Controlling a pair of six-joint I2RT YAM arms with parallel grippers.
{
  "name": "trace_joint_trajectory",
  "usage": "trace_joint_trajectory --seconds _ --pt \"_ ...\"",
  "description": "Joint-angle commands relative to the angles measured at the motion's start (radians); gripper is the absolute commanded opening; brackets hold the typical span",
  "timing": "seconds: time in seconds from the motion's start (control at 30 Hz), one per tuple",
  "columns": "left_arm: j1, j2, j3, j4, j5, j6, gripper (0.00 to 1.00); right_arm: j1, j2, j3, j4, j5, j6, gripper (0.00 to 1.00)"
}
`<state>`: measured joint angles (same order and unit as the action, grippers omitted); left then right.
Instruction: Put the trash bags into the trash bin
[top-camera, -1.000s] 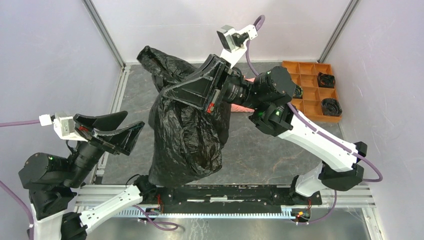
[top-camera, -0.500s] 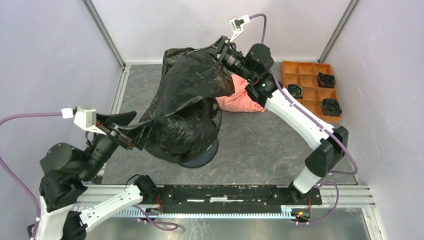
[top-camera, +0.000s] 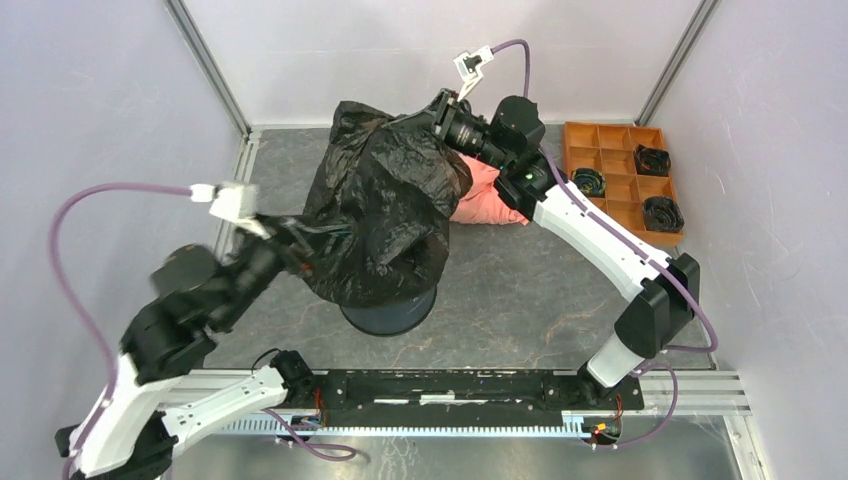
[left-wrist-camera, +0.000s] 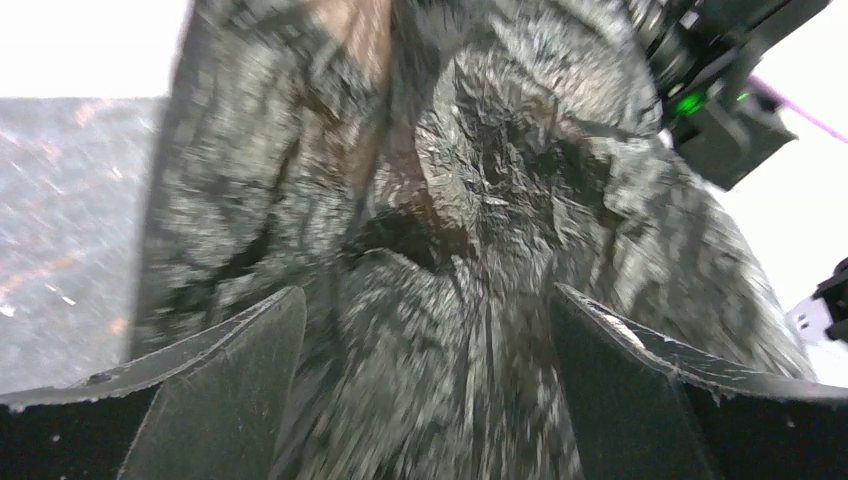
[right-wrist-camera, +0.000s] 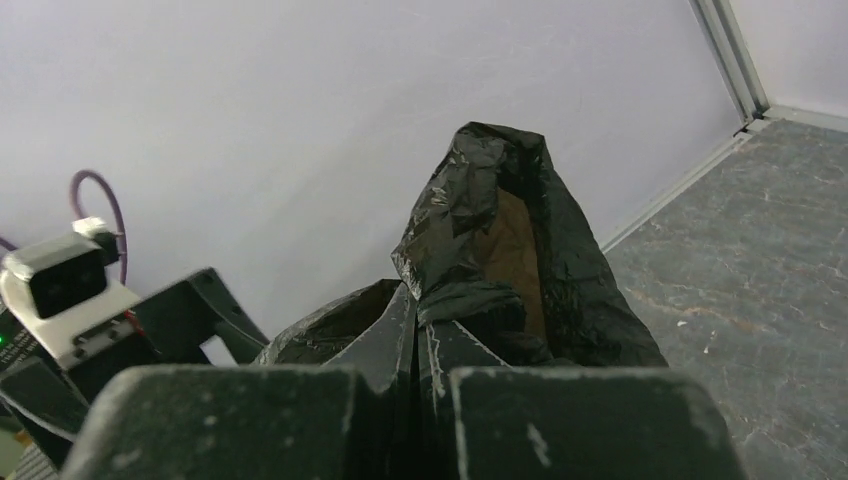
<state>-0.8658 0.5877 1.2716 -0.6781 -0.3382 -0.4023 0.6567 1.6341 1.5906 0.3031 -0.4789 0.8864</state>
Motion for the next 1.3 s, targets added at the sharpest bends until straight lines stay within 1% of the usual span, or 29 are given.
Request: trace_joint_trajectory --seconds 0.0,0.03,0.13,0.23,0.3,0.43,0.53,0.63,0.77,0.87,0.93,1.03,1.17,1.27 --pt "-0.001 0.206 -0.071 0.015 0.111 -0.122 0.95 0.02 -0.055 0.006 0.026 -0.006 -0.072 0.01" --pt "-0.001 0.265 -0.069 -0.01 0.101 -0.136 0.94 0.033 -0.048 0.024 0.018 -0.022 -0.082 0.01" --pt "-0.001 0.353 -0.104 -0.021 0.018 -0.166 0.92 0.077 -0.036 0.074 -0.059 -0.028 -0.182 0.01" --pt "0.004 0.405 -0.141 -0.021 -0.082 -0.168 0.92 0.116 -0.035 0.115 -0.16 -0.006 -0.307 0.01" --pt "0.012 0.423 -0.157 -0.016 -0.112 -0.167 0.92 0.132 -0.037 0.132 -0.2 -0.007 -0.372 0.01" --pt "0.023 0.423 -0.217 -0.008 -0.1 -0.183 0.95 0.155 -0.037 0.161 -0.278 -0.024 -0.486 0.01" --pt "0.026 0.384 -0.28 -0.011 -0.094 -0.207 0.96 0.176 -0.042 0.155 -0.3 -0.071 -0.563 0.01" --pt "0.027 0.345 -0.329 -0.008 -0.093 -0.212 0.97 0.203 -0.041 0.132 -0.369 -0.093 -0.635 0.01" --pt "0.028 0.341 -0.344 -0.028 -0.123 -0.21 0.97 0.229 -0.031 0.103 -0.436 -0.077 -0.674 0.01" --pt "0.028 0.347 -0.301 -0.068 -0.138 -0.188 0.99 0.233 -0.032 0.11 -0.485 -0.012 -0.68 0.01" --pt "0.028 0.323 -0.255 -0.075 -0.105 -0.161 1.0 0.231 -0.043 0.129 -0.519 0.056 -0.688 0.01" --pt "0.028 0.267 -0.199 -0.059 -0.011 -0.13 1.0 0.22 -0.072 0.146 -0.543 0.155 -0.672 0.01" --pt "0.028 0.205 -0.117 -0.055 0.116 -0.131 1.0 0.201 -0.117 0.108 -0.512 0.177 -0.639 0.01" --pt "0.028 0.161 -0.06 -0.057 0.162 -0.121 1.0 0.194 -0.125 0.096 -0.502 0.177 -0.627 0.01"
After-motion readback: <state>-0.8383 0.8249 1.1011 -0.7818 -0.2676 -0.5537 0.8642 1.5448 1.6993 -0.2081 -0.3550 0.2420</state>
